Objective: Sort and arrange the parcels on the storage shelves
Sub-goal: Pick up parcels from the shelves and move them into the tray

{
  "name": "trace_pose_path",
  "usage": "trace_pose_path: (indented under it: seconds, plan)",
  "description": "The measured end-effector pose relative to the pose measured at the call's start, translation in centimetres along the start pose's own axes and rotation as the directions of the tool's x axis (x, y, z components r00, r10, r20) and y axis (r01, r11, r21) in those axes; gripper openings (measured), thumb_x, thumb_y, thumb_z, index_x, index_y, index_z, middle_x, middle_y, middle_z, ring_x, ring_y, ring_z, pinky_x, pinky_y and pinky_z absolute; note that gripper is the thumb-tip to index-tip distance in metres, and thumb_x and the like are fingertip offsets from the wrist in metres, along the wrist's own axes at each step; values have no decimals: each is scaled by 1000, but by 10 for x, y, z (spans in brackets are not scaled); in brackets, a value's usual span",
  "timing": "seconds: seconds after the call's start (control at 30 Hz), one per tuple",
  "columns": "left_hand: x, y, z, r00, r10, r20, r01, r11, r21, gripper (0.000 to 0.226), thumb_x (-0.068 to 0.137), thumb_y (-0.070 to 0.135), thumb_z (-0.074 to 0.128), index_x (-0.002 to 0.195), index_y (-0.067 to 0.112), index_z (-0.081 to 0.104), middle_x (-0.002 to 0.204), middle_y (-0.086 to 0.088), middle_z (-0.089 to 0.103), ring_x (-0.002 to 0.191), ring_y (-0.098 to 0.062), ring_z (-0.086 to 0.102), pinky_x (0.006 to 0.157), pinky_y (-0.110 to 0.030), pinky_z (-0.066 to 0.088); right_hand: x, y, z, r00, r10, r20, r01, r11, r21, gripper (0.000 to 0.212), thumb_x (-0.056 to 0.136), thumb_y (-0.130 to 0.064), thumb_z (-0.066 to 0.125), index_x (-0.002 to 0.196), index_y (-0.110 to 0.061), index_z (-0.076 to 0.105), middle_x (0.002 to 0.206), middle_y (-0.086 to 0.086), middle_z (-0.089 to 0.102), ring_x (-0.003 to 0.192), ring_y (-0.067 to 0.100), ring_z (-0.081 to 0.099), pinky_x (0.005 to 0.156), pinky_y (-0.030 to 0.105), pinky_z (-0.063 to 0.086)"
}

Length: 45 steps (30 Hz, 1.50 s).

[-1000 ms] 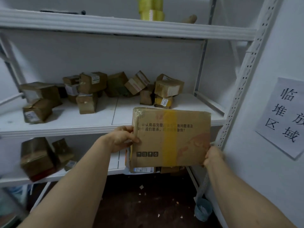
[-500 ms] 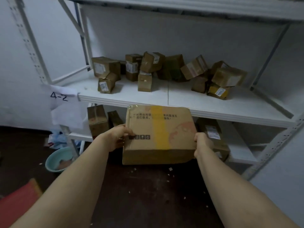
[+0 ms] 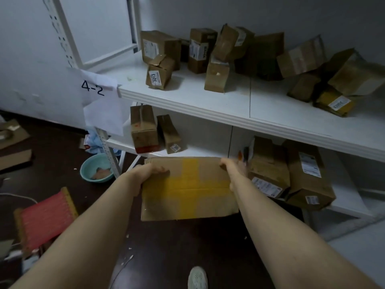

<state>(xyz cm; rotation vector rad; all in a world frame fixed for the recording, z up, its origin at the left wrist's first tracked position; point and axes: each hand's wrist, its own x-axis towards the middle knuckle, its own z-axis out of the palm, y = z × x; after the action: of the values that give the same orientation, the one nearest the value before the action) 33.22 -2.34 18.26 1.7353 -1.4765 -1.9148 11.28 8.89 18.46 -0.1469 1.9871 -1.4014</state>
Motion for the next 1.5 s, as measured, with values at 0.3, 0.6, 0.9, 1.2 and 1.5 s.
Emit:
trace_pose_path:
  seconds: [0.3, 0.6, 0.9, 1.2, 1.5]
  plan:
    - [104, 36, 43, 990, -126, -67, 116, 984, -135, 64, 74, 37, 78, 121, 15, 41, 112, -10, 54, 104, -34, 53, 96, -57, 45, 131, -12, 23, 1000, 13, -5, -14, 958, -285, 65, 78, -7, 58, 140, -13, 40, 135, 9, 49, 113, 31, 50, 82, 34, 40]
    - [186, 55, 78, 962, -186, -201, 130, 956, -262, 70, 74, 37, 78, 131, 15, 44, 114, -14, 58, 97, -33, 60, 88, -53, 51, 230, -31, 49, 990, -33, 134, 93, 874, -477, 79, 78, -5, 52, 151, -18, 25, 151, 11, 35, 135, 35, 36, 109, 46, 37]
    - [200, 70, 84, 942, -267, -203, 215, 945, -245, 72, 81, 33, 74, 139, 15, 35, 132, -16, 48, 115, -36, 51, 92, -50, 48, 229, -24, 46, 985, -80, -154, -50, 719, -693, 99, 74, -48, 75, 149, -13, 21, 155, 13, 15, 145, 33, 10, 116, 55, 9]
    - [202, 93, 104, 954, -245, -173, 204, 954, -221, 98, 85, 19, 71, 147, 46, 0, 147, -15, 30, 122, -43, 45, 75, -59, 53, 214, -11, 66, 884, 441, 152, -434, 897, -79, 48, 74, -6, 80, 113, -8, 51, 132, 14, 55, 114, 31, 58, 87, 40, 54]
    - [211, 98, 113, 967, -204, -150, 172, 963, -205, 41, 83, 17, 72, 112, 5, 46, 106, -16, 56, 100, -33, 60, 61, -38, 57, 205, -12, 64, 914, 340, 222, -265, 913, -310, 98, 79, -38, 77, 153, -30, 12, 154, 8, 30, 117, 33, 56, 67, 35, 57]
